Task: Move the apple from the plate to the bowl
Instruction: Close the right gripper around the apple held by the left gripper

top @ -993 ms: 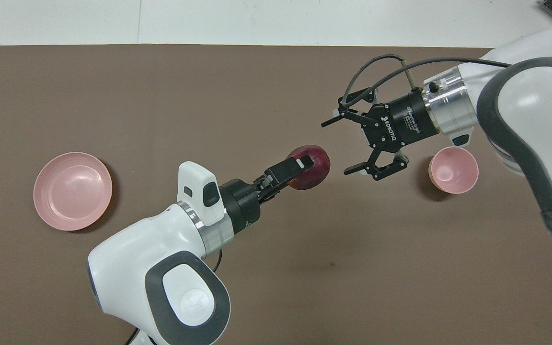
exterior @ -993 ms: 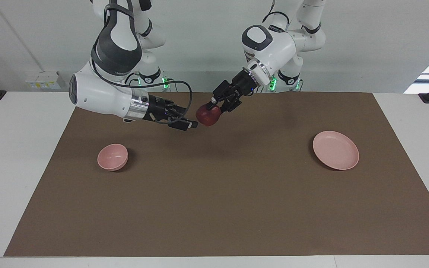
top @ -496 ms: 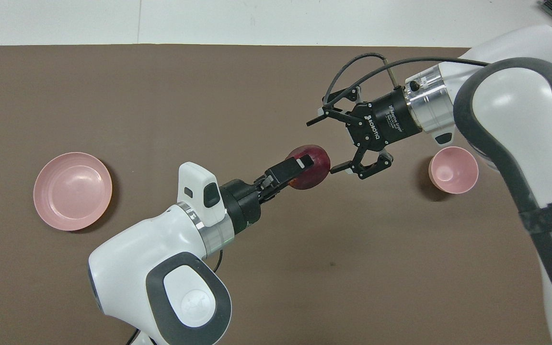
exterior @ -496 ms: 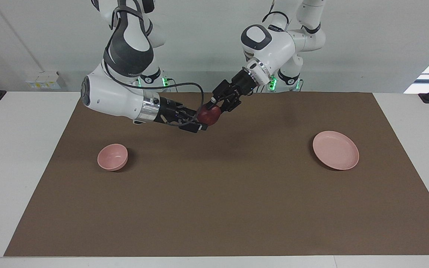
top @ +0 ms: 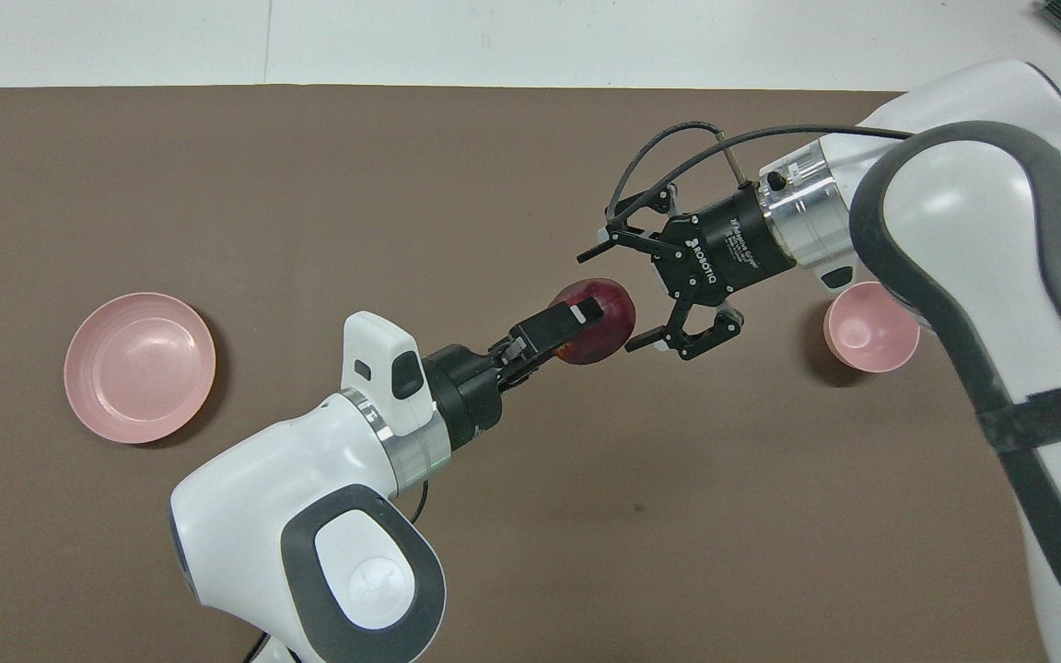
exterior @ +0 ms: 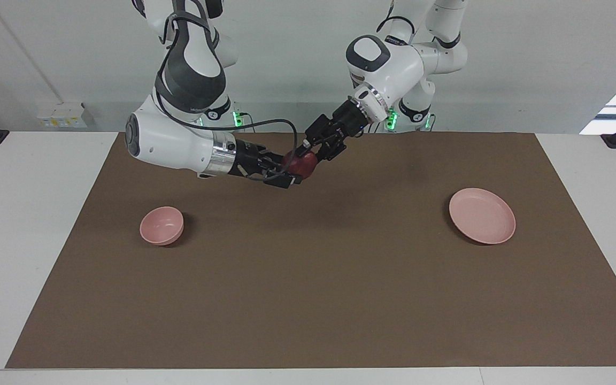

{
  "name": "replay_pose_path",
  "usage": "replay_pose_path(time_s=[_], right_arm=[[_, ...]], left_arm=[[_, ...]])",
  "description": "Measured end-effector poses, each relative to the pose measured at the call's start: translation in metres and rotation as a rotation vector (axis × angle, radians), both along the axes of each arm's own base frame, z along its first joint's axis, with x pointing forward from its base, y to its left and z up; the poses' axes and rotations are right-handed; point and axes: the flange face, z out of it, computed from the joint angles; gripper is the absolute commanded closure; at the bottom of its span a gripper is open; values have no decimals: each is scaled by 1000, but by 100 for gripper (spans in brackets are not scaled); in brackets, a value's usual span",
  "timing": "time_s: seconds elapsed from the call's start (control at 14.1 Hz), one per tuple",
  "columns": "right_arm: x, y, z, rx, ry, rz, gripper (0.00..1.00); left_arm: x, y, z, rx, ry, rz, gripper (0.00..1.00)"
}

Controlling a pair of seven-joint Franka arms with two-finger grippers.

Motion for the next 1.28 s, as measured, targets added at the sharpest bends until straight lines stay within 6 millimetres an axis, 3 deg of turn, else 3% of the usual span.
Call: replay_pose_path(time_s=[0.21, 0.28, 0.43, 0.5, 0.71, 0.78, 0.85, 0.92, 1.28], right_arm=[[-6, 4, -2, 0, 11, 10, 0], [-7, 4, -2, 1, 12, 11, 9], [-9, 4, -1, 2, 15, 14, 76], [-9, 3, -1, 2, 13, 12, 100], [-9, 2, 0, 2, 13, 12, 100], [-9, 2, 0, 3, 13, 12, 100], [-9, 1, 0, 4, 12, 15, 100], [-9, 0, 0, 6, 12, 19, 100], [-5, -29, 6, 21, -21, 32, 100]], left_arm=[[0, 0, 0, 0, 0, 0, 100], [0, 0, 0, -1, -1, 0, 100], [0, 0, 1, -1, -1, 0, 100], [0, 0, 0, 0, 0, -1, 100], [0, -1, 0, 0, 0, -1, 100], [0, -1, 0, 0, 0, -1, 73], [-1, -1, 0, -1, 0, -3, 13], [-1, -2, 1, -1, -1, -5, 0], [1, -2, 5, -1, -13, -5, 0]])
